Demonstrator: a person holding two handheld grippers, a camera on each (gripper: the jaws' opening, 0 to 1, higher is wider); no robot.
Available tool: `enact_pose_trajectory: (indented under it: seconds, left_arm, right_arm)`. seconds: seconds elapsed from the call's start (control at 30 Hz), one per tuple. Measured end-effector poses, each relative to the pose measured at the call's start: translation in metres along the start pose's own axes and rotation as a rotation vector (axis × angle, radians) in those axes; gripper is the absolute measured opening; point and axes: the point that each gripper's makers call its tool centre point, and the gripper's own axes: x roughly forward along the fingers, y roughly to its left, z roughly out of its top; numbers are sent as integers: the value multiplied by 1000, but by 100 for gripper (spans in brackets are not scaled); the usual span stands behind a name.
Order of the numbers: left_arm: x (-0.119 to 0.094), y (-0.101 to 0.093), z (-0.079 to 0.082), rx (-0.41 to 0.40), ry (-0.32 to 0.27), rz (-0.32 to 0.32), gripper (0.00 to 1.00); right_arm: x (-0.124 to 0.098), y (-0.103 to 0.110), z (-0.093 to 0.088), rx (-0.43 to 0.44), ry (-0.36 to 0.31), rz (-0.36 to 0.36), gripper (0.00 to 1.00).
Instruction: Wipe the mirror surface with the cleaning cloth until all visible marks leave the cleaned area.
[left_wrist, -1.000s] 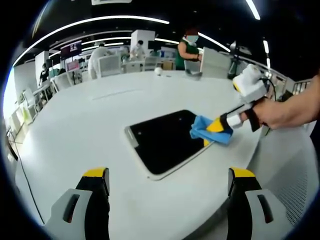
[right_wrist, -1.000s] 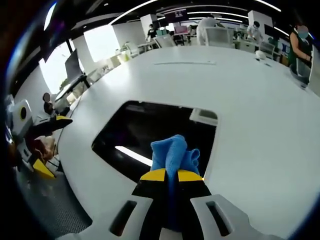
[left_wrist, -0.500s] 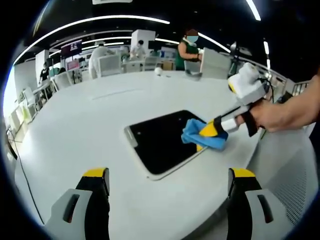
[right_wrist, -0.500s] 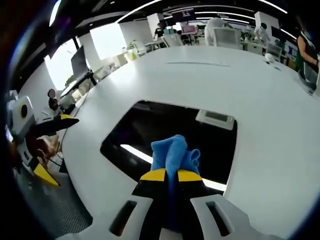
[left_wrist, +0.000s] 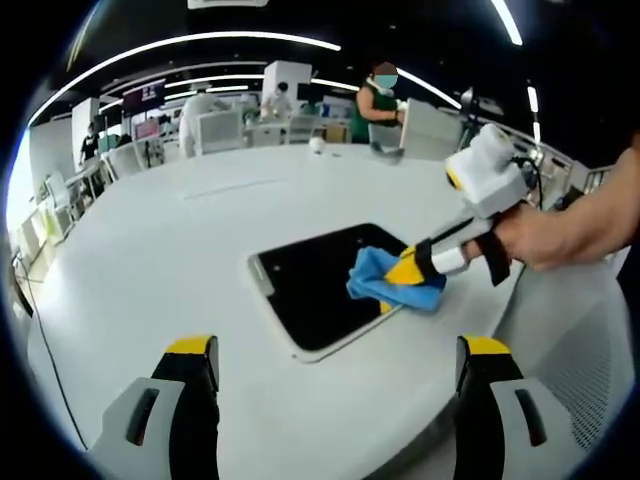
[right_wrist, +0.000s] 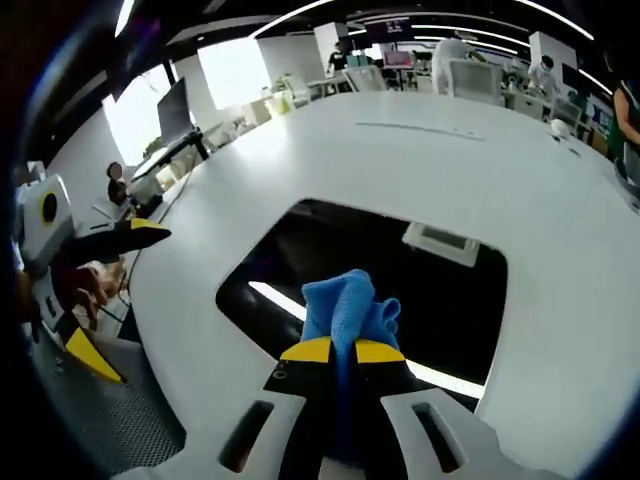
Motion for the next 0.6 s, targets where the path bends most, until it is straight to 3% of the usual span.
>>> enact_pose_trajectory:
  seconds: [0.6]
  left_arm:
    - [-1, 2, -3, 18, 18, 10, 99]
  right_arm:
    - [16, 27, 11, -59, 6, 28, 1]
